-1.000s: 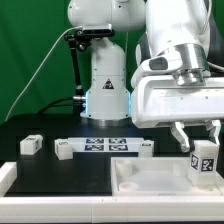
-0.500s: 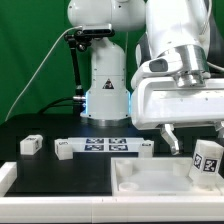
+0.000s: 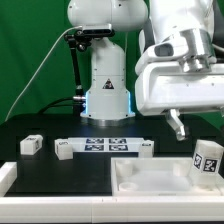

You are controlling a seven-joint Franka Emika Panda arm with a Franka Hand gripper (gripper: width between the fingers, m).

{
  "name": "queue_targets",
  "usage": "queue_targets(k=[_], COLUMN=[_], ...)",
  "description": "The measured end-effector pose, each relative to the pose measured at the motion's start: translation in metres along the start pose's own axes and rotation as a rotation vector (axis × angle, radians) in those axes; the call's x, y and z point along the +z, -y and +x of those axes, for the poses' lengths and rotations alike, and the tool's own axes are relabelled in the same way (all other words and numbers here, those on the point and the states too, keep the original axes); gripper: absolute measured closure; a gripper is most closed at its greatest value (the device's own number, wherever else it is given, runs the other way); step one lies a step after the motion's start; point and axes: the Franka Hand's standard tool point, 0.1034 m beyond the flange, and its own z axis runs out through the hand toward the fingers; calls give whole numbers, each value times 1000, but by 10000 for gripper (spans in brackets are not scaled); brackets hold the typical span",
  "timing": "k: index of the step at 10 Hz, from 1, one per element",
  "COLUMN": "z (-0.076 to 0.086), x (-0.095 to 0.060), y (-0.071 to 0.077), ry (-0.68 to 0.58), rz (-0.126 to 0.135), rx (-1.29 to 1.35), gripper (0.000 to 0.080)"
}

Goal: Assemble one leg

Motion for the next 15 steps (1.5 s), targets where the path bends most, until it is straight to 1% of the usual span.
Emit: queue_targets(k=[1,3,4,5,6,7,8,9,10,12,14,15], z=[-4,-6,-8,-12,-6,-12,-9,-3,-6,-5,2,0], x=[3,4,6,11,12,12,11,13,12,13,20,20], y=[0,1,3,6,3,5,3,4,6,4,-11,-10], ry=[6,25,69,202,247,369,484,512,555,542,459,457], rz=[0,5,17,49,59,86,107,111,121,117,64,64], rx=[1,1,0,5,7,2,-14,-6,-6,-4,91,87], gripper=[151,151,151,151,151,151,151,151,151,151,151,151])
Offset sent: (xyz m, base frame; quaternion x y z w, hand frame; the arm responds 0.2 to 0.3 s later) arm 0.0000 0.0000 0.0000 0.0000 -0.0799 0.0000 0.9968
